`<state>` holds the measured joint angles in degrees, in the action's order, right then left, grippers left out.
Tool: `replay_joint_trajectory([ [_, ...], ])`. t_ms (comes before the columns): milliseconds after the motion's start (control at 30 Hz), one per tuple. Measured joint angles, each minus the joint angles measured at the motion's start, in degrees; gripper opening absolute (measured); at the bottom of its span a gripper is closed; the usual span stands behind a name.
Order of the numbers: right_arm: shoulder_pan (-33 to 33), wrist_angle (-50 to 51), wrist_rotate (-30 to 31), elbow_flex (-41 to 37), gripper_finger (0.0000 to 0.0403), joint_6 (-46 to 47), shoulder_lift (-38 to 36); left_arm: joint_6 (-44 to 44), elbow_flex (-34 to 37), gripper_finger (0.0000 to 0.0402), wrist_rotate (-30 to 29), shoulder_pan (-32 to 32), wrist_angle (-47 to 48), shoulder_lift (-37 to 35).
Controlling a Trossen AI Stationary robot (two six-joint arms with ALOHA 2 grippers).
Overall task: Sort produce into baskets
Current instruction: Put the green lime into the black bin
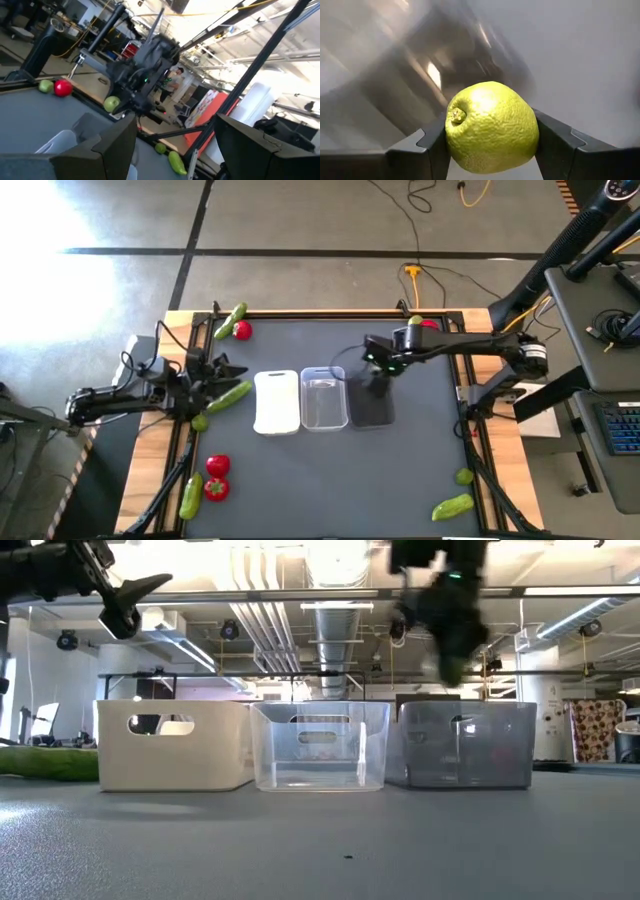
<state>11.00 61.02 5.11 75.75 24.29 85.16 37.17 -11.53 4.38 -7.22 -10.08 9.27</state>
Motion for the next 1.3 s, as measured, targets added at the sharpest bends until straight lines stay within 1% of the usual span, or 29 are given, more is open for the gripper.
replay_joint_trajectory([
  [100,-0.02,-6.15,-0.45,0.23,0.0212,-2.81,2.93,0.49,-0.66,0.0246,0.77,-0.02,0.70,1.48],
  [167,0.05,-7.78,-0.53,0.14,0.0213,-3.97,5.43,0.32,-2.45,0.0246,1.12,0.00,3.02,2.67],
  [233,0.13,-7.34,-0.58,-0.01,0.0214,-5.11,8.33,-1.65,-4.85,0.0246,1.11,0.00,7.37,3.71],
  [300,0.13,-5.18,-0.78,-0.05,0.0215,-5.83,11.14,-4.17,-8.08,0.0246,1.11,0.00,13.35,4.84],
  [367,0.13,-2.61,-2.26,-0.16,0.0215,-7.06,13.66,-6.09,-12.05,0.0246,1.11,0.00,20.43,6.08],
  [500,-0.54,-2.08,-3.64,-0.16,0.0216,-10.44,16.12,-10.25,-19.71,0.0246,0.68,0.00,35.11,9.10],
  [567,-0.59,-1.90,-3.68,-0.26,0.0220,-11.45,17.56,-12.78,-22.73,0.0246,-1.89,0.00,40.47,10.74],
  [633,-0.50,-0.89,-3.14,-0.77,0.0229,-11.18,19.02,-15.03,-25.18,0.0246,-5.58,0.00,43.92,12.22],
  [733,-0.34,2.66,-0.92,-0.86,0.0253,-9.95,20.48,-16.50,-27.98,0.0246,-10.19,-0.02,46.08,14.19],
  [800,-0.28,4.91,-0.74,-0.58,0.0271,-8.95,20.71,-16.47,-29.15,0.0246,-12.00,-0.02,46.06,15.25],
  [900,-0.31,7.98,-3.42,1.84,0.0298,-6.81,19.16,-16.41,-29.79,0.0246,-12.44,-0.02,46.13,16.66],
  [967,-0.14,11.21,-5.60,5.40,0.0316,-4.99,17.10,-16.03,-29.59,0.0247,-12.41,-0.02,46.14,17.54],
  [1000,-0.07,12.96,-5.50,7.37,0.0325,-4.48,16.03,-15.82,-29.32,0.0248,-12.41,-0.02,46.15,17.94],
  [1067,0.91,15.19,-2.97,10.81,0.0340,-3.85,13.70,-15.70,-29.03,0.0250,-12.37,-0.02,46.19,18.87],
  [1100,1.99,15.49,-0.71,12.00,0.0347,-3.32,12.59,-15.69,-29.00,0.0251,-12.16,-0.02,45.96,19.37],
  [1167,6.15,15.39,3.26,13.03,0.0355,-3.15,10.48,-15.68,-29.07,0.0251,-11.89,-0.02,44.84,20.02],
  [1300,18.46,16.36,6.74,12.87,0.0357,-7.62,11.17,-16.57,-30.65,0.0251,-12.24,-0.02,44.47,20.94],
])
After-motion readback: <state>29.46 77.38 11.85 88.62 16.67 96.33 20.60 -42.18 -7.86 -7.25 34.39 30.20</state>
